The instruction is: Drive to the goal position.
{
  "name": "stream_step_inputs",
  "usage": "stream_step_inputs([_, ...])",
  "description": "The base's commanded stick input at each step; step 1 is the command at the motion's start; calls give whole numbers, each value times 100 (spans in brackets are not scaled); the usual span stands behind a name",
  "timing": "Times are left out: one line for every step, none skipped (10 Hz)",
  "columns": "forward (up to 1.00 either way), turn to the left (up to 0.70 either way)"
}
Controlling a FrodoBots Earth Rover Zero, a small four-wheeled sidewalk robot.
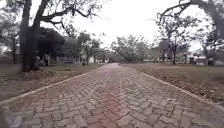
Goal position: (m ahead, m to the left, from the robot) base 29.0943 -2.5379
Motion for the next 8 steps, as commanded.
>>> stream_step_inputs([70,0])
stream_step_inputs([70,0])
stream_step_inputs([70,0])
stream_step_inputs([70,0])
stream_step_inputs([70,0])
stream_step_inputs([70,0])
stream_step_inputs([70,0])
stream_step_inputs([70,0])
